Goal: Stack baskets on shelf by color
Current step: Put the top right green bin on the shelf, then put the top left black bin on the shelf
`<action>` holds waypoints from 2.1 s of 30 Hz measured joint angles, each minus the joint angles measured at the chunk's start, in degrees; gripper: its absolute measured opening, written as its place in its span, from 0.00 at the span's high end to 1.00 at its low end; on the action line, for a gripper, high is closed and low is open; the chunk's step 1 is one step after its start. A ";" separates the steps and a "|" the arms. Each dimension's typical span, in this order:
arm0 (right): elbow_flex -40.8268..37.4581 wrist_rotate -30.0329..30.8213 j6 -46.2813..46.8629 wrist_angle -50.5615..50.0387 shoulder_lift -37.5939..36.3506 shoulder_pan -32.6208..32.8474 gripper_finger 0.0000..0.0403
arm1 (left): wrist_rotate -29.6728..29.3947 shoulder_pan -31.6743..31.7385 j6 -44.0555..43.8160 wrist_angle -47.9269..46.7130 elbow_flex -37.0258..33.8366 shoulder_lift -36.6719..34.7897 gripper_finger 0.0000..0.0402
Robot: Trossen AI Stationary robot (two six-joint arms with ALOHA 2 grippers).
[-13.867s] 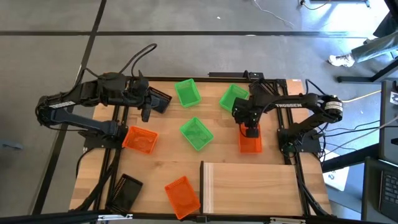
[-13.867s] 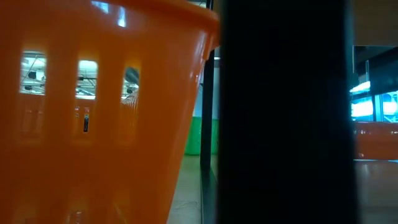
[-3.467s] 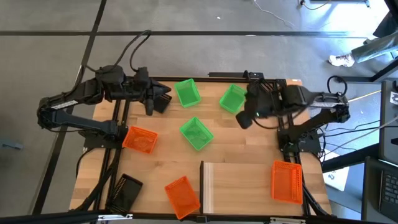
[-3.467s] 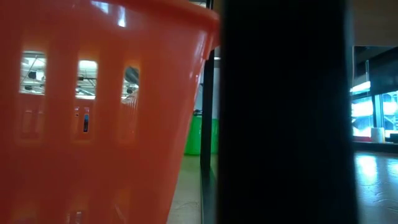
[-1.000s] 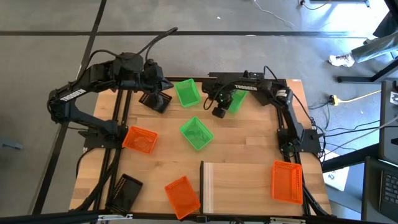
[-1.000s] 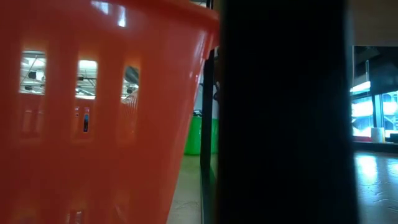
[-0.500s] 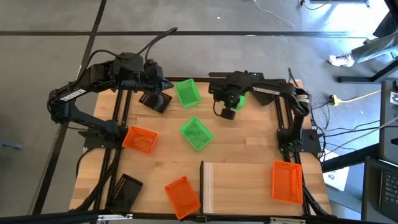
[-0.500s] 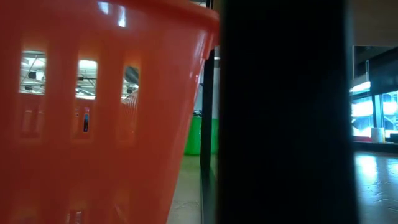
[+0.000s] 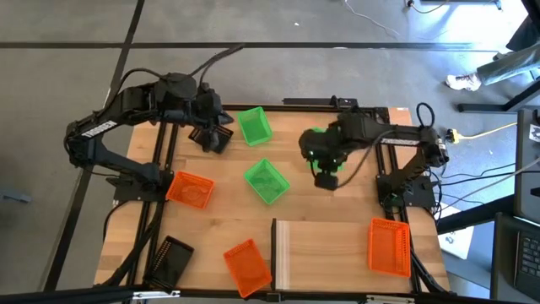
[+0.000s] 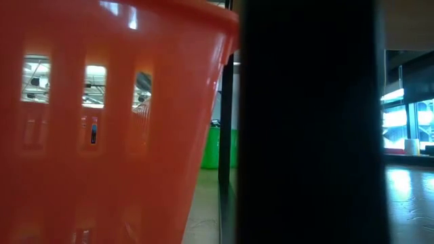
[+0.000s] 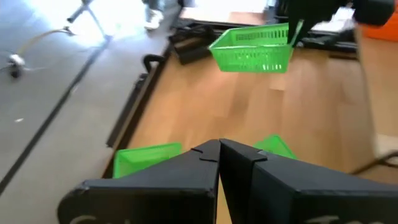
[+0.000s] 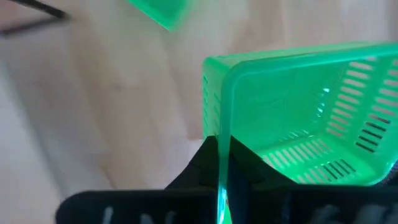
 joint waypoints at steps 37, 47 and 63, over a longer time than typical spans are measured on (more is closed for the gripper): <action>12.28 -13.43 36.82 2.60 6.94 38.76 1.00 | 2.71 -8.39 1.88 -1.30 0.00 0.00 1.00; 11.84 -14.20 36.45 4.72 7.07 38.76 0.91 | 3.21 -8.39 1.48 -1.09 0.00 0.00 1.00; 11.84 -17.14 34.66 5.94 7.07 38.74 0.86 | 3.18 -9.22 0.40 -2.96 0.01 0.00 1.00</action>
